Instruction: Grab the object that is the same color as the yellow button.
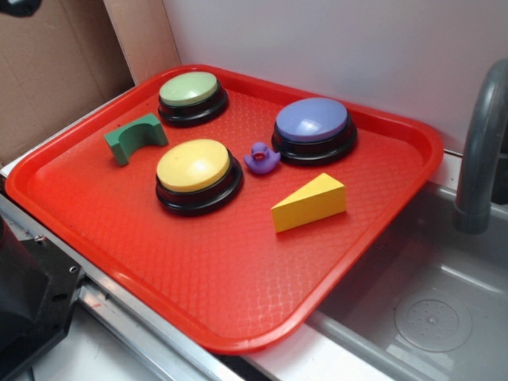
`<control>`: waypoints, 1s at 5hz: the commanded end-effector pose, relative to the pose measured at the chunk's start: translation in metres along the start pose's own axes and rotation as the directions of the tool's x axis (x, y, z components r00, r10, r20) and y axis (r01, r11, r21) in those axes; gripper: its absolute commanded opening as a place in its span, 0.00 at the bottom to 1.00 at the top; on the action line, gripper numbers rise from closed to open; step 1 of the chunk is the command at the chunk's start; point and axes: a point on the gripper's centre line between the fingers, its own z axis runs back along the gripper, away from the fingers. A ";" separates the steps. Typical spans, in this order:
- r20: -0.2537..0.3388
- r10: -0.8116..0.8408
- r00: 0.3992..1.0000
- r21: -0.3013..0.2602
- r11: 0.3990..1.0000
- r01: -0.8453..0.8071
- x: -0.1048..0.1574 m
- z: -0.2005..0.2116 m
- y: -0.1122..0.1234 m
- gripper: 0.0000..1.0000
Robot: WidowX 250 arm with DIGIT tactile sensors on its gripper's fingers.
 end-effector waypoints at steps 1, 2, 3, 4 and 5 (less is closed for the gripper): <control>0.000 0.000 1.000 0.000 1.000 0.000 0.000 0.000 0.000 1.00; 0.034 -0.091 0.995 -0.009 0.996 0.091 0.010 -0.006 -0.008 1.00; 0.044 -0.151 0.988 -0.004 0.988 0.151 0.019 -0.012 -0.021 1.00; 0.067 -0.206 0.976 -0.003 0.978 0.207 0.037 -0.021 -0.039 1.00; 0.094 -0.234 0.968 0.022 0.972 0.233 0.065 -0.035 -0.066 1.00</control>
